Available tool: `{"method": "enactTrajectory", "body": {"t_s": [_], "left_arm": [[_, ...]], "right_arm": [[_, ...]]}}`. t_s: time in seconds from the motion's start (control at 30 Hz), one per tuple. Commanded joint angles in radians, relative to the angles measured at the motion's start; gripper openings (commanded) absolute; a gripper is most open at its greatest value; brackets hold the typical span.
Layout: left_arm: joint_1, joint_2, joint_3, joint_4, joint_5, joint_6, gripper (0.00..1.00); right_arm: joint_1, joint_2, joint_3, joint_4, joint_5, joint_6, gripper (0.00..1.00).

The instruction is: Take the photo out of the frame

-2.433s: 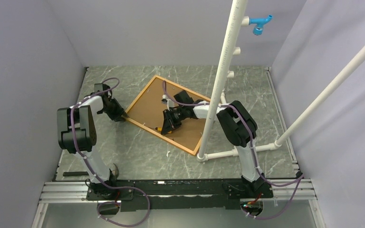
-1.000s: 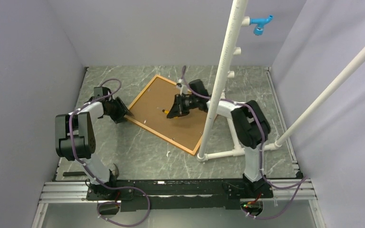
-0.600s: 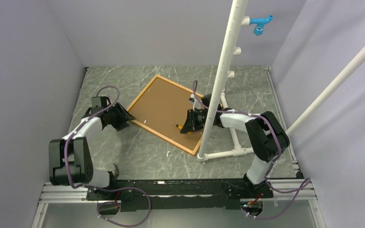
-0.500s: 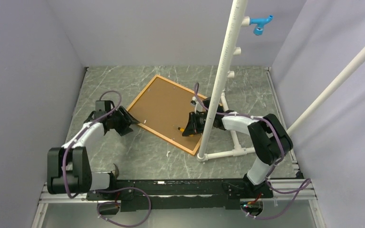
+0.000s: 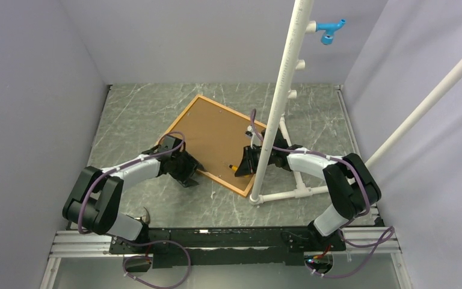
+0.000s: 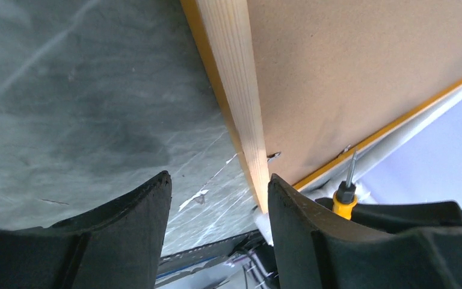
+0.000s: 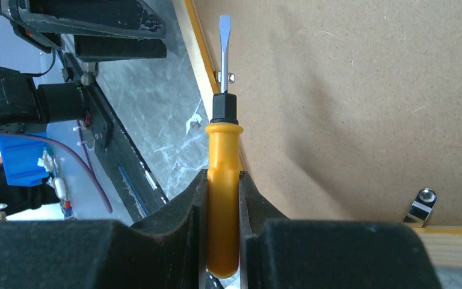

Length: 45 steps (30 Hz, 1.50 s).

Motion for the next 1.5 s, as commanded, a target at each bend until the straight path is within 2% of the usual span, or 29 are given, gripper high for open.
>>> {"method": "enactTrajectory", "body": {"t_s": [0.0,0.17,0.43,0.53,0.57,0.73,0.83,0.93,1.2,1.47], "left_arm": [[-0.046,0.004,0.033,0.015,-0.117,-0.193,0.63],[-0.055,0.079,0.065,0.010,-0.134,-0.208,0.62],[-0.055,0.152,0.103,-0.008,-0.182,-0.198,0.45],[-0.046,0.178,0.133,-0.046,-0.194,-0.145,0.27],[-0.039,0.187,0.140,-0.048,-0.195,-0.109,0.19],[0.046,0.260,0.200,-0.074,-0.150,0.077,0.00],[0.102,0.294,0.229,-0.058,-0.100,0.189,0.00],[0.159,0.314,0.277,-0.057,-0.050,0.300,0.00],[0.286,0.394,0.470,-0.166,0.042,0.605,0.00],[0.323,0.421,0.429,-0.054,0.154,0.616,0.00]], "right_arm": [[0.000,-0.051,-0.014,0.027,0.007,-0.021,0.00],[-0.001,-0.037,-0.019,0.040,-0.002,-0.021,0.00],[0.000,-0.014,-0.017,0.024,0.010,-0.053,0.00],[0.003,-0.002,-0.005,-0.010,0.021,-0.081,0.00],[0.006,0.002,0.000,-0.019,0.024,-0.086,0.00],[0.042,0.034,0.025,-0.015,0.019,-0.086,0.00],[0.051,0.075,0.045,0.021,-0.042,-0.062,0.00],[0.061,0.117,0.083,0.023,-0.039,-0.055,0.00],[0.095,0.254,0.219,0.025,-0.046,-0.029,0.00],[0.153,0.355,0.338,0.019,-0.049,-0.008,0.00]]}}
